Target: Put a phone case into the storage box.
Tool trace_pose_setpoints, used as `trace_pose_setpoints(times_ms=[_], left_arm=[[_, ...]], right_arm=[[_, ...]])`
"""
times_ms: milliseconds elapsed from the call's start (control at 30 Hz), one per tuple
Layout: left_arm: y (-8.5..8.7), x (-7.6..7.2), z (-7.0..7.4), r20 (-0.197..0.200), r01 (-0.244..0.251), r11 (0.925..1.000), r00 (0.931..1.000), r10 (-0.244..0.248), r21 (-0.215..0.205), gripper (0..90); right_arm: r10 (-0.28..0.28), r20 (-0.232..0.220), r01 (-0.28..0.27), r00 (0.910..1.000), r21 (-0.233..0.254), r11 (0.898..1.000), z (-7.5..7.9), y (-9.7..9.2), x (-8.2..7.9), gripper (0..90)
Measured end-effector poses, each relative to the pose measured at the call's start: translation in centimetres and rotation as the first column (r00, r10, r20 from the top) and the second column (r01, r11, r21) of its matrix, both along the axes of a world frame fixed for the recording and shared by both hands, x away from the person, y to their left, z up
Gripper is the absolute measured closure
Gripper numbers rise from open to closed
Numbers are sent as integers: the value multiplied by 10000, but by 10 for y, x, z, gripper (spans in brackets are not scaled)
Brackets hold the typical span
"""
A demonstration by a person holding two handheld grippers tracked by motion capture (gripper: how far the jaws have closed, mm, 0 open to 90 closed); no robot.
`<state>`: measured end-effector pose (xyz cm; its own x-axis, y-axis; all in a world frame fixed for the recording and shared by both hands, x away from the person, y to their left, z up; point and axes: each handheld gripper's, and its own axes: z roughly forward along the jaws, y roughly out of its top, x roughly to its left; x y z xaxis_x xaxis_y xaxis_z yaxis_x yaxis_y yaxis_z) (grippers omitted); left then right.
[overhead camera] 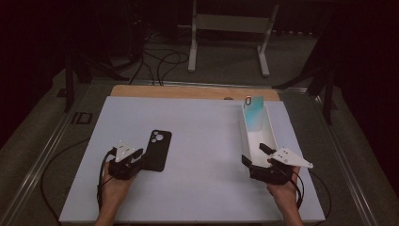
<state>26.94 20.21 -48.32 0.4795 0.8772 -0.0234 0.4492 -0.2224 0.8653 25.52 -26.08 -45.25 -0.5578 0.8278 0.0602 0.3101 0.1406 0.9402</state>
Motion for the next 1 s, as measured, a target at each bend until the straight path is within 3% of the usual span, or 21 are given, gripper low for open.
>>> trace_pose_setpoints(times_ms=[133, 167, 200, 233, 267, 300, 433, 733, 1000], left_arm=[[10, -15, 10, 1041, 269, 9974, 9944, -198, -671, 425], [10, -15, 10, 1041, 269, 9974, 9944, -198, -671, 365], [11, -19, 12, 1175, 238, 9969, 9930, -149, -749, 365], [11, -22, 13, 1350, 78, 9969, 9908, 29, -785, 305], [10, -28, 14, 1569, -241, 9978, 9870, 336, -623, 165], [11, -31, 15, 1674, -411, 9976, 9846, 499, -554, 127], [13, -37, 16, 1625, -462, 9974, 9852, 547, -558, 6], [17, -38, 17, 1483, -600, 9967, 9867, 674, -539, 1], [5, -23, 15, 509, -502, 9986, 9974, 510, -173, 0]], right_arm=[[172, 158, -174, 9997, 93, 9998, -1, -1, -2, 156], [172, 158, -174, 9997, 93, 9998, -1, -1, -2, 156], [209, 248, -212, 9995, 123, 9997, -1, -2, -2, 153], [206, 294, -210, 9994, 118, 9997, -1, -2, -3, 150], [203, 372, -209, 9991, 139, 9997, -1, -3, -5, 149], [227, 434, -232, 9988, 112, 9997, -1, -3, -5, 148], [159, 559, -166, 9983, 110, 9998, -2, -4, -8, 139], [69, 557, -71, 9984, 32, 10000, -4, -4, -9, 134], [33, 446, -31, 9990, -49, 10000, -3, -3, -7, 134]])
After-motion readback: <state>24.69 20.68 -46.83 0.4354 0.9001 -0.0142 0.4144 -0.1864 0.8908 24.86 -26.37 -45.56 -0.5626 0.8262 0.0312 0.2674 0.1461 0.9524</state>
